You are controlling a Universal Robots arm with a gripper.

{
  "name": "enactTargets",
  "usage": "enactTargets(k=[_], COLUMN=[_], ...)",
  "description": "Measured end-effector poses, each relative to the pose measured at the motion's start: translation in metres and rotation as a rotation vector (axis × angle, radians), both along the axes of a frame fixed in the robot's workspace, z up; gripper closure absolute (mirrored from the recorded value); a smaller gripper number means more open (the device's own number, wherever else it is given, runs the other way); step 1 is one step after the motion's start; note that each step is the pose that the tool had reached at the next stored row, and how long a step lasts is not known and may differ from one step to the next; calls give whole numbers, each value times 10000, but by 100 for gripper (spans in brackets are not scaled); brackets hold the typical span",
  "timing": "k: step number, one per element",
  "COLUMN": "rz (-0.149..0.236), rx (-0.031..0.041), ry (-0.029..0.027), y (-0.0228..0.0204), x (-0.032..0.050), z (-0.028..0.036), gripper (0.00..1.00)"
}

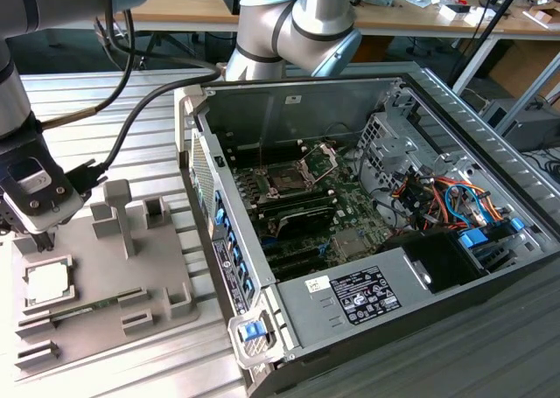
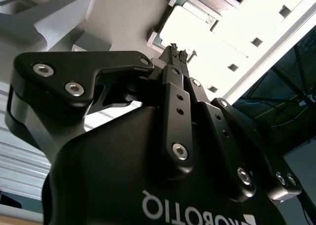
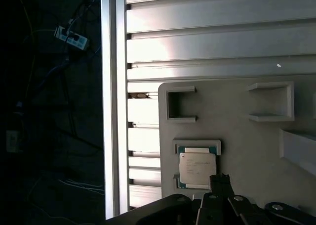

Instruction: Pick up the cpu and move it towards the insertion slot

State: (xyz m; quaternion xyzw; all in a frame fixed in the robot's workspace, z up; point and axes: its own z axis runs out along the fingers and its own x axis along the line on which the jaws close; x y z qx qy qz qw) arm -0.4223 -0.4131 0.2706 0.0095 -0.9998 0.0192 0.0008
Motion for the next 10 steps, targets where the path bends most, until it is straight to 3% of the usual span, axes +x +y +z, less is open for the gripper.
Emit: enactTargets(k=[10], rz=[0], rx=[-12], ry=[0], y=[-11], x=[-5], z=[-26], gripper=[89])
